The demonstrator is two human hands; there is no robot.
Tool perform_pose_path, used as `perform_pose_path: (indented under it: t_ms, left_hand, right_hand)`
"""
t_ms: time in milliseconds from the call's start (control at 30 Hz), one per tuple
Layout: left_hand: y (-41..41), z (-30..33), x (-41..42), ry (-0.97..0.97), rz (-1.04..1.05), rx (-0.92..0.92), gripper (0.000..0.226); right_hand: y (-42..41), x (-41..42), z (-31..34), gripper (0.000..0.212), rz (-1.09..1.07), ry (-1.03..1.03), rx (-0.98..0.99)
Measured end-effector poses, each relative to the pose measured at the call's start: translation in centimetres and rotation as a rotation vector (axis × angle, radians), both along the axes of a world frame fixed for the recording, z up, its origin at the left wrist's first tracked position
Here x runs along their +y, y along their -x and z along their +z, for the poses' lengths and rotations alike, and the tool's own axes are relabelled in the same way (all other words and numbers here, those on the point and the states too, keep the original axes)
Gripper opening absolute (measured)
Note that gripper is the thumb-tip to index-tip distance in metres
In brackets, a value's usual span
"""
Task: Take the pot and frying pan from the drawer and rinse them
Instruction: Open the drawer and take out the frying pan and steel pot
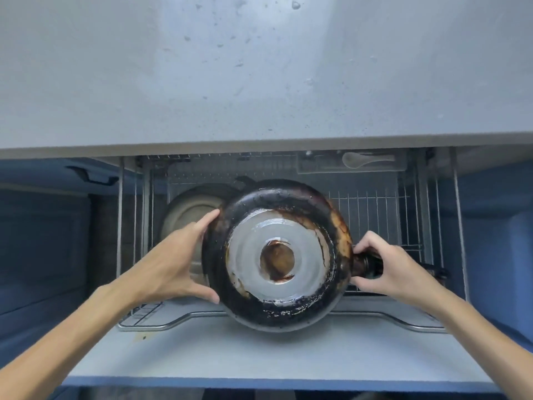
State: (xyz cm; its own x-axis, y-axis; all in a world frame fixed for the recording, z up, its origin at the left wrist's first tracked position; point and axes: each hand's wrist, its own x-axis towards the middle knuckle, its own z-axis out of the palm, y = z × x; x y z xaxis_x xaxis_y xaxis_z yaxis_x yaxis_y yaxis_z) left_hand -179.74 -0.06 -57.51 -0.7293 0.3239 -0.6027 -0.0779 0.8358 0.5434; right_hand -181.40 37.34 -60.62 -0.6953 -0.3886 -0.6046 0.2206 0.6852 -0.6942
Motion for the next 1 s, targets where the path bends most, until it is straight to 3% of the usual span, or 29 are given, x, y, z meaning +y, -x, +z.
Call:
perform_pose_path:
  t_ms: [267,367,533,633,700,767,900,1000]
  left_hand:
    - [-3.7,10.1,-5.4,-0.034,0.182,0.198,0.140]
    - [-1.2,15.4,-7.7,-0.097,0.292,0.108,0.137]
    - [6.3,19.2,-13.2,-0.120,0.307,0.223,0.083]
    - [9.3,19.8,-15.7,-0.285,0.331,0.321,0.085]
    - [10.6,19.9,-16.8,-0.309,0.373,0.415,0.071]
    - [11.8,19.8,-17.2,-0.190,0.432,0.532,0.051]
    - [14.1,17.5,-16.9,-0.241,0.638,0.680,0.029]
    - [15.5,16.1,-17.2,-0.151,0.768,0.701,0.037]
  right_hand:
    - [2.7,-5.0,10.8,0.040,0.107,0.100,0.110]
    - [6.2,-6.8,15.8,0.034,0.122,0.154,0.103]
    - [13.9,-11.6,21.4,0.032,0.175,0.254,0.193]
    - [17.8,-14.2,23.5,0.032,0.141,0.334,0.063]
    - [19.8,-15.5,24.8,0.029,0.116,0.364,-0.048]
    - [21.5,-16.5,25.4,0.020,0.152,0.292,-0.083]
    - [24.0,-18.7,24.8,0.039,0.236,0.094,-0.158]
    - [24.8,-20.0,24.8,0.040,0.307,0.003,-0.072]
